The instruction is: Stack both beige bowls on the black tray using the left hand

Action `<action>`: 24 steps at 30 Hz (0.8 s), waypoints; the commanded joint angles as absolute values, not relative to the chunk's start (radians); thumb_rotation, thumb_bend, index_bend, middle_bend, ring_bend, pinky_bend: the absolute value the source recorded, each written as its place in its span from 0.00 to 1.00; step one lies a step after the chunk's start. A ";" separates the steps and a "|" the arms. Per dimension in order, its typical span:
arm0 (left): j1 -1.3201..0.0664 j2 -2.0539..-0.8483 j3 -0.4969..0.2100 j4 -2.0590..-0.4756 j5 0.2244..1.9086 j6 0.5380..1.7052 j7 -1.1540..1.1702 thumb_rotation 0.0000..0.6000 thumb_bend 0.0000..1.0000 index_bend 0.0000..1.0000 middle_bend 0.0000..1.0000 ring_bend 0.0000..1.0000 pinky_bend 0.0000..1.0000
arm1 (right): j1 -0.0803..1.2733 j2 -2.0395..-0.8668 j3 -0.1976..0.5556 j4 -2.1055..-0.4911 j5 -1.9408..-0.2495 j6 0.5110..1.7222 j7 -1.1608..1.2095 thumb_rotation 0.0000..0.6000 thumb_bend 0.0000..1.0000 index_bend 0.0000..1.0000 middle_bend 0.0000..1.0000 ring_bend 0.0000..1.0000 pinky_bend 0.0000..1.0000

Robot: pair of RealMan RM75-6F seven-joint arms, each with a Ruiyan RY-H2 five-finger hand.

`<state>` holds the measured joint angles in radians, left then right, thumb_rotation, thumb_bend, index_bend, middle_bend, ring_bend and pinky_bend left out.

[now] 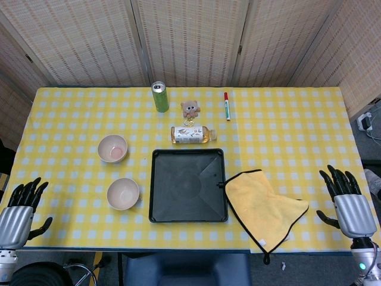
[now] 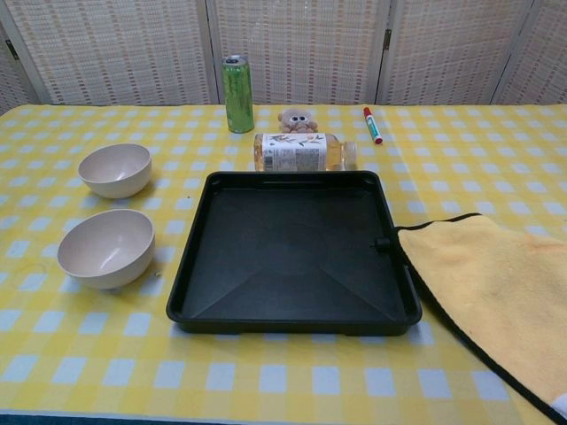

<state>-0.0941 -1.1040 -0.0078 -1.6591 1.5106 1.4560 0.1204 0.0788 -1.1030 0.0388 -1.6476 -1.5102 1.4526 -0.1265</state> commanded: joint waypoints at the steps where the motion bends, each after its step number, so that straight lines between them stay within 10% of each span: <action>1: -0.095 -1.105 -0.008 -1.659 1.509 1.453 0.123 1.00 0.33 0.00 0.00 0.00 0.00 | 0.080 -1.102 0.038 -1.646 -1.511 1.450 -0.125 1.00 0.21 0.00 0.00 0.00 0.00; 12: -0.085 -1.105 0.027 -1.649 1.614 1.500 0.081 1.00 0.33 0.00 0.02 0.01 0.09 | 0.072 -1.104 0.031 -1.649 -1.536 1.471 -0.124 1.00 0.21 0.00 0.00 0.00 0.00; 21: -0.111 -1.149 0.066 -1.599 1.736 1.492 0.047 1.00 0.30 0.33 0.90 0.79 0.89 | 0.064 -1.106 0.026 -1.650 -1.546 1.486 -0.127 1.00 0.21 0.00 0.00 0.00 0.00; 24: -0.124 -1.193 0.072 -1.559 1.765 1.489 0.023 1.00 0.28 0.43 1.00 0.92 1.00 | 0.064 -1.106 0.026 -1.650 -1.546 1.485 -0.128 1.00 0.21 0.00 0.00 0.00 0.00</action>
<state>-0.1127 -1.1668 0.0661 -1.5840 1.7484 1.4899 0.0405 0.0638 -1.1059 0.0256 -1.6498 -1.5463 1.4847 -0.1276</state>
